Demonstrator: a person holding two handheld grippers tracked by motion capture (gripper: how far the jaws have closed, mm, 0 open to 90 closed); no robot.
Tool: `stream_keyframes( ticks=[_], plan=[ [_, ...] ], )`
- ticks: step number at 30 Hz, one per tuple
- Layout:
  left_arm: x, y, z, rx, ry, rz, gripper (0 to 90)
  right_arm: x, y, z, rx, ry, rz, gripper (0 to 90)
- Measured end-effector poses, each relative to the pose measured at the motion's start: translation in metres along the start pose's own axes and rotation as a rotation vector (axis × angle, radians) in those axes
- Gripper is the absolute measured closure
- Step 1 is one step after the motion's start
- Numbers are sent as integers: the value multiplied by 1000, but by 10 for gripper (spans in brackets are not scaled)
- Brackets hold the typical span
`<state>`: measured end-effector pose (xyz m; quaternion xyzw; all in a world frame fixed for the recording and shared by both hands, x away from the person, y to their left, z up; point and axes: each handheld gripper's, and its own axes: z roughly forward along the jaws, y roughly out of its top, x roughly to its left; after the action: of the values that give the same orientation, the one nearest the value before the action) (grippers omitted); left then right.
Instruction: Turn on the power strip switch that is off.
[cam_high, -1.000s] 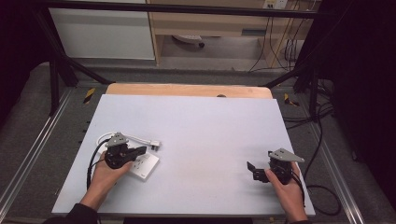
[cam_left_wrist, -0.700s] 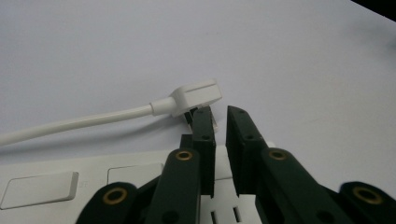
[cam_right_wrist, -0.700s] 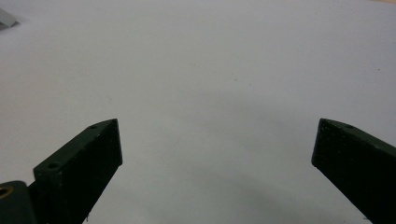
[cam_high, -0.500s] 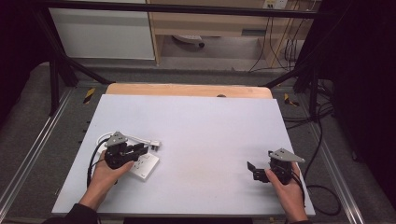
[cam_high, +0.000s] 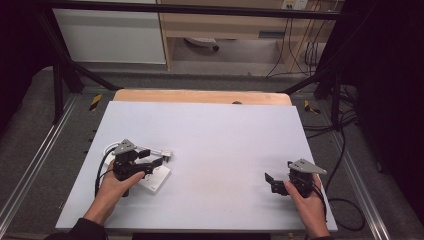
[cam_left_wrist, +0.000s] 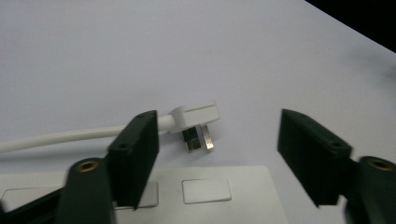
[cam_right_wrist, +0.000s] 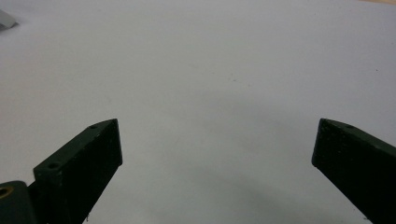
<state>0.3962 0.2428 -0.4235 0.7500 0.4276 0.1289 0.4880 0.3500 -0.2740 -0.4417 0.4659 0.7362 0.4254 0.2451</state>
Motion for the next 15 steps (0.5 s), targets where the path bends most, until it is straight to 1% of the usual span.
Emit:
stream_keyframes(
  ticks=[2,5,7,9,11,13,15],
  plan=[
    [0,1,0,-8,-5,-13,164,0,0,0,0,-1,-1,22],
    [0,2,-1,-18,-5,-12,97,1,0,0,3,0,1,22],
    [0,3,-3,-32,0,-7,93,1,0,1,3,-1,0,22],
    [-1,4,-5,-53,22,8,94,1,0,0,2,-1,0,22],
    [-1,7,-7,-65,32,2,96,1,0,0,4,0,3,22],
    [-1,9,-10,-78,33,-6,95,1,0,0,3,0,2,22],
    [-1,10,-12,-88,36,-5,93,1,0,0,1,0,0,22]
  ],
)
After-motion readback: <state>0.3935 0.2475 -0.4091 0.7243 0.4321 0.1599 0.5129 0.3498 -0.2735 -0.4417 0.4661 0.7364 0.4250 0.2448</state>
